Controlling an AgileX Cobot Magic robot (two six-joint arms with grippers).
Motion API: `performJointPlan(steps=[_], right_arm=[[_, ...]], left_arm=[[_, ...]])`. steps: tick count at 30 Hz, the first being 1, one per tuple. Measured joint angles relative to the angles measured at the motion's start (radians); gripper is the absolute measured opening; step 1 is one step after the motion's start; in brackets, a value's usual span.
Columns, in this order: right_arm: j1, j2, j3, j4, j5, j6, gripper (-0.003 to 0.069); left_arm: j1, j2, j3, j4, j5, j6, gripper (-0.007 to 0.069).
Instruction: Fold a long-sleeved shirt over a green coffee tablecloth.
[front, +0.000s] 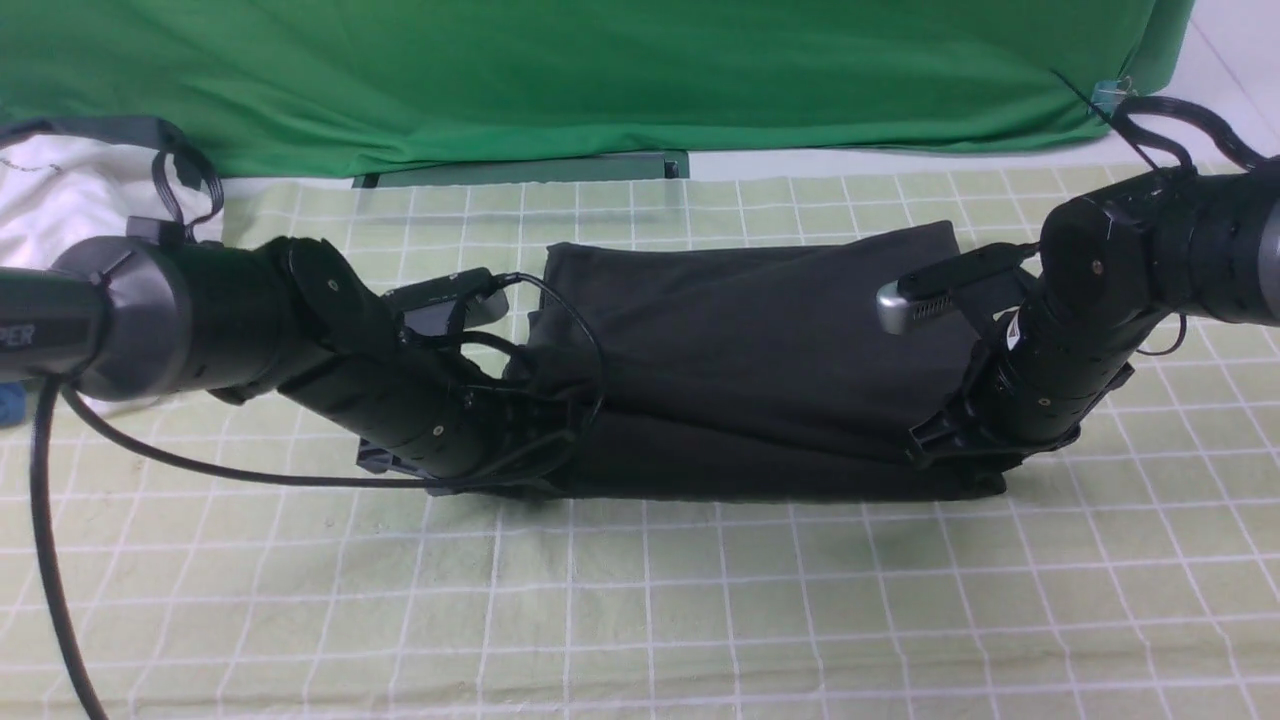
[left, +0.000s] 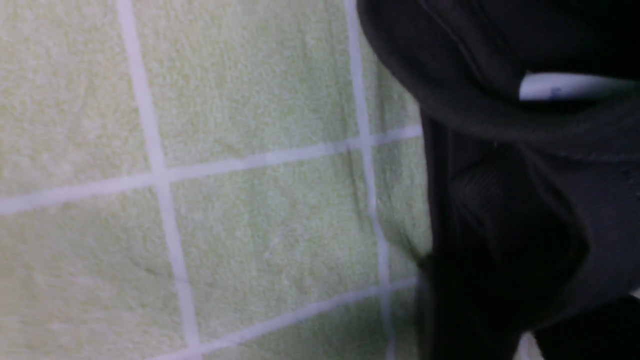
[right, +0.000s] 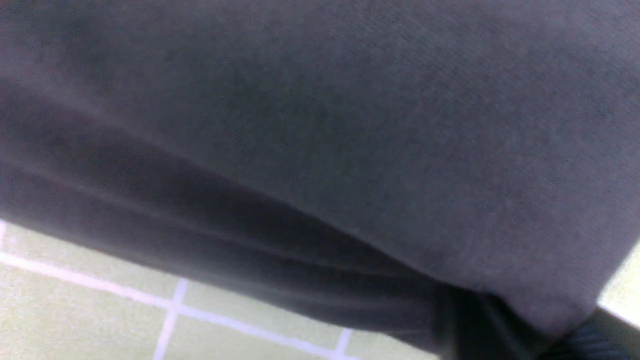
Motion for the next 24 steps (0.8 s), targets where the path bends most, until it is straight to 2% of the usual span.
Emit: performJointPlan(steps=[1,2,5,14,21,24], right_arm=[[0.000,0.000,0.000,0.000,0.000,-0.002,0.0074],[0.000,0.000,0.000,0.001,0.003,-0.013,0.0048],[0.000,-0.016,0.000,0.002,0.027,-0.024,0.0046],[0.000,-0.130,0.085,0.007,0.134,-0.022,0.0046],[0.000,-0.159,0.139,0.007,0.142,0.043,0.0050],[0.000,-0.159,0.139,0.007,0.142,0.054,0.0101]], left_arm=[[0.000,0.000,0.000,-0.001,0.000,0.000,0.0160],[0.000,0.004,0.000,-0.003,0.016,0.003,0.0080],[0.007,0.004,0.000,-0.011,0.056,0.012,0.0024],[0.019,-0.172,0.056,0.025,0.280,-0.014,0.0017],[0.019,-0.298,0.187,0.058,0.296,-0.083,0.0017],[0.019,-0.302,0.219,0.058,0.305,-0.086,0.0028]])
